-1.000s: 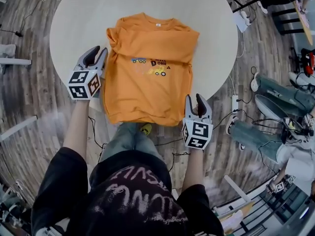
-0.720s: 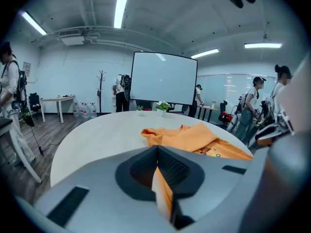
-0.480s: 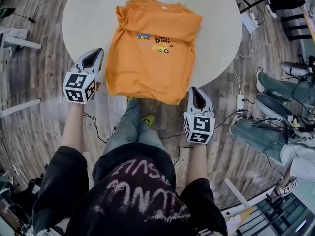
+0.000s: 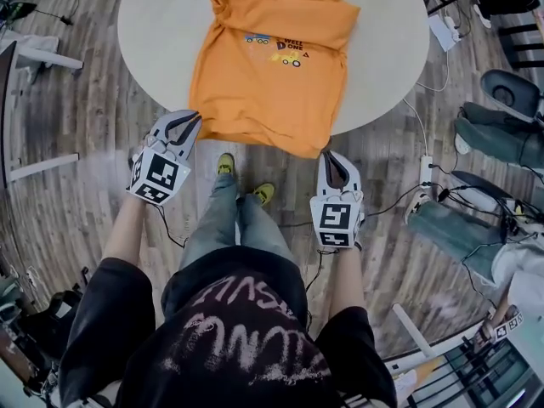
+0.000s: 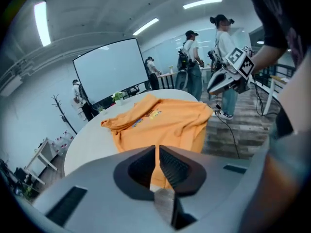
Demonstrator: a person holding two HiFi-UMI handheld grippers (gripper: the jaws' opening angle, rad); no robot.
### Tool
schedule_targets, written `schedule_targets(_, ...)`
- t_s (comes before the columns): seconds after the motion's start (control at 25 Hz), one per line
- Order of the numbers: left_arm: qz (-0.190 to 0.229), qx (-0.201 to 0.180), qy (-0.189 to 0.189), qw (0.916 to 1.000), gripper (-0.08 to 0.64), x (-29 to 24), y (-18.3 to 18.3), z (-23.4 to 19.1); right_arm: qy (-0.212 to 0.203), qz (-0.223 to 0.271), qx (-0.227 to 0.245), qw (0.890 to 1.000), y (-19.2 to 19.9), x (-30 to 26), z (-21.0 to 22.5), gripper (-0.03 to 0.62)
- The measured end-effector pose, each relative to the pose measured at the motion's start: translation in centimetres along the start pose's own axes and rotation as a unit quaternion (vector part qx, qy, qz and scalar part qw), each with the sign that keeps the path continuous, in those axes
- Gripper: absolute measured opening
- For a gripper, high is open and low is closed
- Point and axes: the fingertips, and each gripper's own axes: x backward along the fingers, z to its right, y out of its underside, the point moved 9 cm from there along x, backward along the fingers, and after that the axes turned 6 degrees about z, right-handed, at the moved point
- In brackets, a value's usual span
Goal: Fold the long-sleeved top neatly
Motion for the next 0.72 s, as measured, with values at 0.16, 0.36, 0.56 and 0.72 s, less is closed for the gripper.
schedule_targets(0.16, -0.024, -0.065, 0.029, 0.9972, 0.106, 0.0, 0.6, 1.8, -0.018, -0.025, 0.051, 0.998, 1.4, -0.5, -2.0, 0.124)
schedule_targets(0.36, -0.033, -0.116, 0.059, 0.9909, 0.198, -0.3, 1.9, 3.5, -0.025, -0.041, 0.065, 0.997, 2.4, -1.4, -3.8, 0.224)
schedule_targets(0.56, -0.028, -0.167, 0.077, 0.9826, 0.249, -0.7, 3.2, 3.9, -0.001, -0.068, 0.095, 0.993, 3.1, -2.2, -5.4, 0.278)
schedule_targets(0.72, -0.015, -0.201, 0.078, 0.9764, 0.285, -1.1, 4.2, 4.2, 0.031, -0.086, 0.128, 0.988, 3.9, -2.5, -6.3, 0.320)
